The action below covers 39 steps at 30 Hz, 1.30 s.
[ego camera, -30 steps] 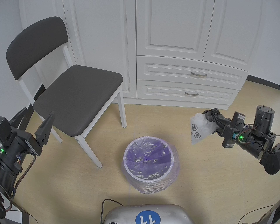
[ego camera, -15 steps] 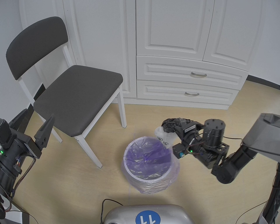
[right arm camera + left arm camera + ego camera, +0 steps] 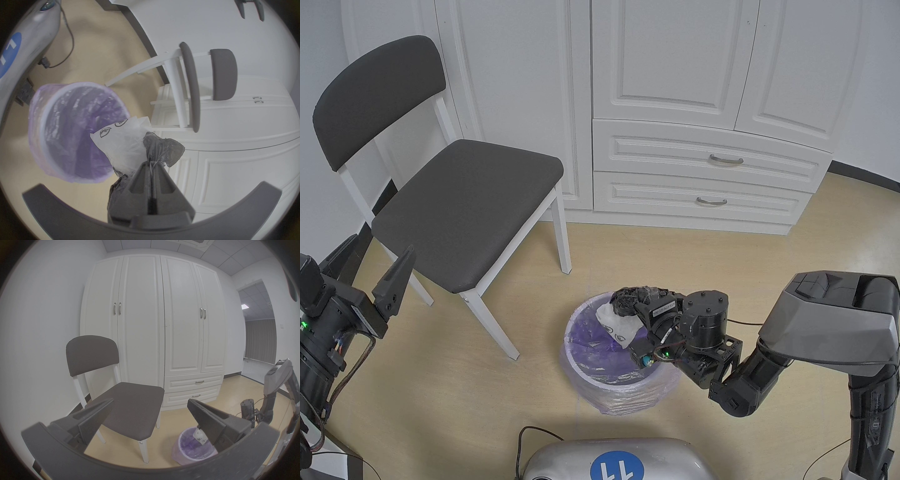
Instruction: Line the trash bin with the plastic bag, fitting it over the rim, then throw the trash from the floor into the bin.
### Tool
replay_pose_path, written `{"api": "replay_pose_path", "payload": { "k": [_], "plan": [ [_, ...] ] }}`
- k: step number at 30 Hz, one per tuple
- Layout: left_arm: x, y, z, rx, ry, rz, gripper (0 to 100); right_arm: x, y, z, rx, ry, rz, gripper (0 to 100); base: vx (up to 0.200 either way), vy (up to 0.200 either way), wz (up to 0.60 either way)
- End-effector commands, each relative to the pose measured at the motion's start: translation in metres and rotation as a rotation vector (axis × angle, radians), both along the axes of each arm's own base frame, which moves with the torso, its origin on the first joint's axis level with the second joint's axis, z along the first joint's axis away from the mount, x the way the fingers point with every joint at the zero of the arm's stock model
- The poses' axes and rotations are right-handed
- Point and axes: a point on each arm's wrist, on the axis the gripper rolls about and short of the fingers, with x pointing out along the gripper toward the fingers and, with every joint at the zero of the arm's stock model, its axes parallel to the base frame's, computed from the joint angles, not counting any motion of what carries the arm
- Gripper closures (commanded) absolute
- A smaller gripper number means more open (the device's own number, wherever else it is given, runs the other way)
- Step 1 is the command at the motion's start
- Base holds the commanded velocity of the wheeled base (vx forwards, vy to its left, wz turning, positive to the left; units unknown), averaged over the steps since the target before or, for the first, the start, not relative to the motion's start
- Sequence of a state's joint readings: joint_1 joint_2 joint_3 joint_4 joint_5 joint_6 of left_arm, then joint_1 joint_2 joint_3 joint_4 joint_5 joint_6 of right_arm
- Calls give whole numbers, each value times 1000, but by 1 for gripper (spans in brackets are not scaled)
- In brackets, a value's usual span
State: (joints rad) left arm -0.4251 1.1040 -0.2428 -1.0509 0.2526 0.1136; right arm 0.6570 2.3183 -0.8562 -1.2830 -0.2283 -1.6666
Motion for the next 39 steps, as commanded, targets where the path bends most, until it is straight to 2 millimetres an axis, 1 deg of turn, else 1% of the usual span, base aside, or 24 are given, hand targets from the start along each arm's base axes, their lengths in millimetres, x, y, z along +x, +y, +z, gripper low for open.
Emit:
{"api": "replay_pose_path", "payload": {
  "k": [1,4,6,8,9,11,17,20,21,23,24,26,31,33,35,39],
  "plan": [
    [0,0,0,-1,-2,2,0,-11,-8,-22,-38,80,-2,100,0,0,0],
    [1,0,1,-1,-2,2,0,-10,-7,-31,-20,102,-12,100,0,0,0],
    [1,0,1,-1,-2,2,0,-10,-7,-31,-20,102,-12,100,0,0,0],
    [0,0,1,-3,-6,4,0,-6,-5,-39,-9,98,-14,100,0,0,0],
    [0,0,1,-3,-6,4,0,-6,-5,-39,-9,98,-14,100,0,0,0],
    [1,1,2,-4,-9,13,0,-1,-2,-46,-7,99,-15,100,0,0,0],
    [1,2,2,-4,-9,19,0,14,10,-54,20,68,-14,100,0,0,0],
    [2,2,2,-3,-8,18,0,17,11,-59,17,72,-19,100,0,0,0],
    [2,2,2,-3,-6,18,0,20,11,-64,15,76,-22,100,0,0,0],
    [2,2,2,-3,-6,19,0,21,11,-64,15,76,-22,100,0,0,0],
    [2,2,2,-3,-6,18,0,25,12,-69,15,81,-26,100,0,0,0],
    [2,2,2,-3,-6,19,0,26,12,-75,25,95,-30,100,0,0,0],
    [4,4,1,2,2,33,0,28,13,-81,28,104,-34,100,0,0,0],
    [5,4,0,3,5,36,0,30,14,-82,36,99,-34,100,0,0,0],
    [7,6,0,6,7,47,0,37,17,-79,64,77,-41,100,0,0,0],
    [7,7,0,5,5,53,0,46,25,-66,102,28,-35,100,0,0,0]
  ]
}}
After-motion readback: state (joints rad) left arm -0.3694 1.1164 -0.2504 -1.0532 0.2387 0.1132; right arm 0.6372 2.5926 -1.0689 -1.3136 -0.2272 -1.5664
